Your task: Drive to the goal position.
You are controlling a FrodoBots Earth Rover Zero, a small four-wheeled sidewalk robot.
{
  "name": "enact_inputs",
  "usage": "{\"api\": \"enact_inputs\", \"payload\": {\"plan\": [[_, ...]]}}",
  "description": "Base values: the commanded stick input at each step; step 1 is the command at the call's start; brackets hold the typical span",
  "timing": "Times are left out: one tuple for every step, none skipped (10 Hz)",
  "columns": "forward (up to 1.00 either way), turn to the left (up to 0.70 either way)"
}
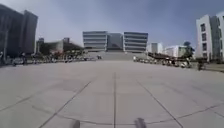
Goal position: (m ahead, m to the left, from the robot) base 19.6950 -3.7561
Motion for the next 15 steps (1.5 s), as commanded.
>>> {"api": "enact_inputs", "payload": {"plan": [[1.00, 0.00], [1.00, 0.00], [1.00, 0.00], [1.00, 0.00], [1.00, 0.00], [1.00, 0.00], [1.00, 0.00], [1.00, 0.00], [1.00, 0.00], [1.00, 0.00], [1.00, 0.00], [1.00, 0.00], [1.00, 0.00], [1.00, 0.00], [1.00, 0.00]]}}
